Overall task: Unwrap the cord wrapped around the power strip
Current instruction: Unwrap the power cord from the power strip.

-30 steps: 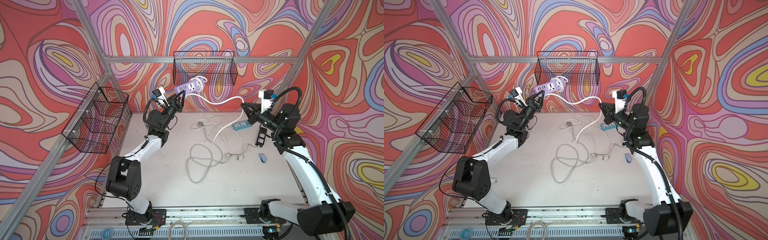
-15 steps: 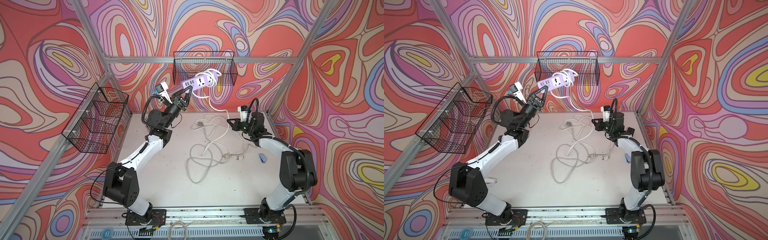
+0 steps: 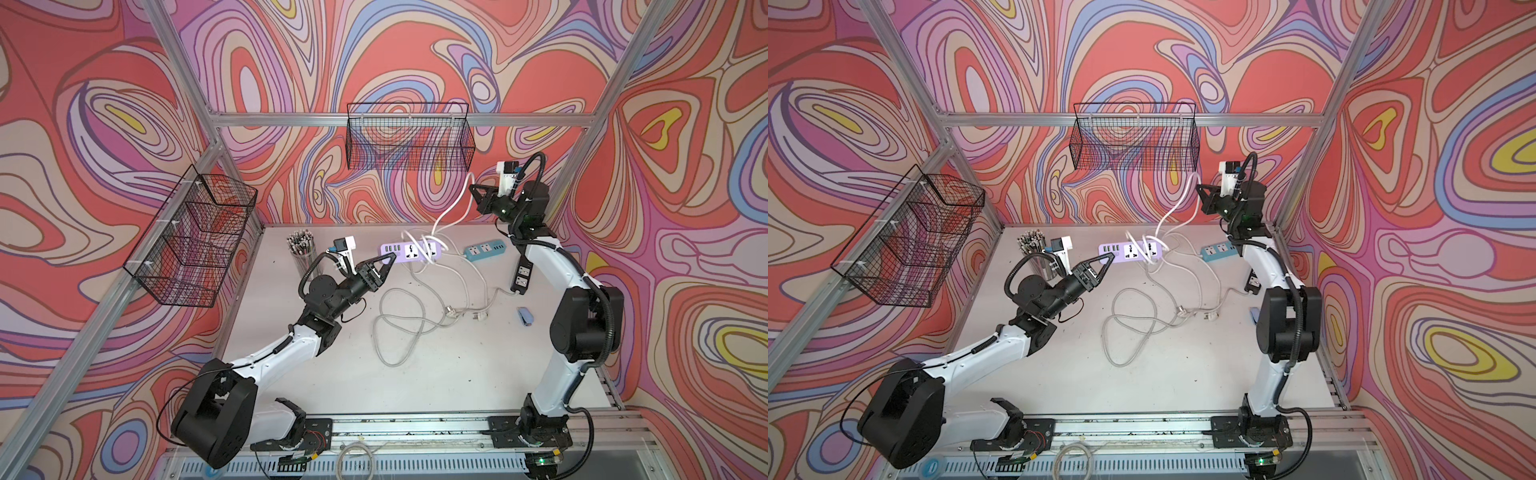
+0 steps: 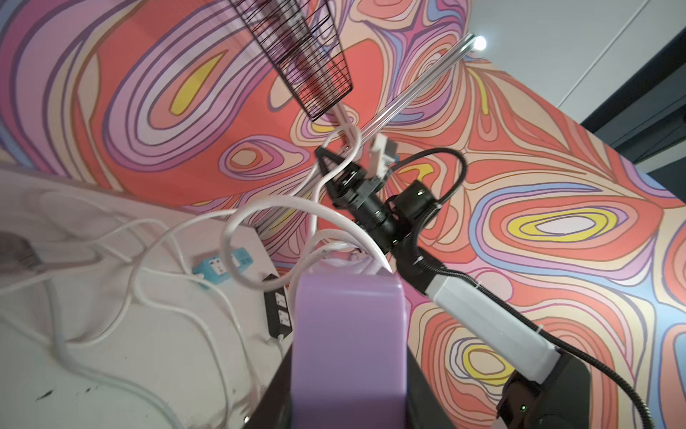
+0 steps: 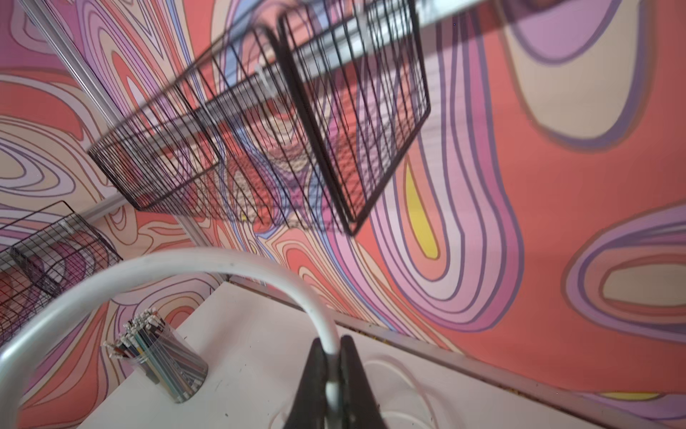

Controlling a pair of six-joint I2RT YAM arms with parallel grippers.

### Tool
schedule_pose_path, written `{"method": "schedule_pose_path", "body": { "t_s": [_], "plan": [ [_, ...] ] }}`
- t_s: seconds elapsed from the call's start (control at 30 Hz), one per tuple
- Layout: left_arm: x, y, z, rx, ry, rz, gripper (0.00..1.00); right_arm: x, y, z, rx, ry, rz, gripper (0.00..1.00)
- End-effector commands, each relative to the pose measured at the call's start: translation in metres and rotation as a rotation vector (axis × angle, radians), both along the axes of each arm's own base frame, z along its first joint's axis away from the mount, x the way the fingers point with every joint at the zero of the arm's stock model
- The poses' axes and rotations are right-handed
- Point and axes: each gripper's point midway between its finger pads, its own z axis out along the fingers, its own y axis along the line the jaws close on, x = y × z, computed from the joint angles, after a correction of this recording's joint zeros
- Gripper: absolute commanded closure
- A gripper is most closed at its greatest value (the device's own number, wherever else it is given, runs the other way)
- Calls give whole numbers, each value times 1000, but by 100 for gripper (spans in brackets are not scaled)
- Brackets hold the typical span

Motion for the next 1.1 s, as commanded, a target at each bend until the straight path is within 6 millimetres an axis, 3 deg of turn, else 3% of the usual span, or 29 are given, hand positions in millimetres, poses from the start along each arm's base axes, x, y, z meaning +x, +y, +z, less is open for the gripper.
{"method": "schedule_pose_path", "body": {
  "t_s": [0.0, 0.13, 0.2, 0.33, 0.43, 0.6, 0.8, 0.93, 1.07],
  "plan": [
    [-6, 8, -3, -42, -9, 19, 100, -22, -22, 69, -9, -122, -33, 100],
    [-8, 15, -35, 24, 26, 54, 100, -46, -49, 116, -3, -199, -70, 100],
    [-5, 19, -40, 79, 16, 86, 100, -61, -64, 133, -2, -230, -106, 100],
    [9, 35, -39, 115, -13, 147, 100, -82, -96, 148, 3, -241, -164, 100],
    [23, 60, -22, 125, -70, 235, 100, -93, -114, 140, 20, -212, -197, 100],
    [42, 98, 48, 140, -259, 391, 100, -98, -115, 96, 32, -115, -209, 100],
    [43, 130, 134, 104, -466, 515, 100, -96, -116, 20, 53, 46, -214, 100],
    [37, 131, 181, 16, -572, 496, 100, -94, -103, -40, 110, 167, -157, 100],
    [37, 127, 211, -101, -629, 435, 100, -88, -73, -111, 86, 298, -132, 100]
  ]
}}
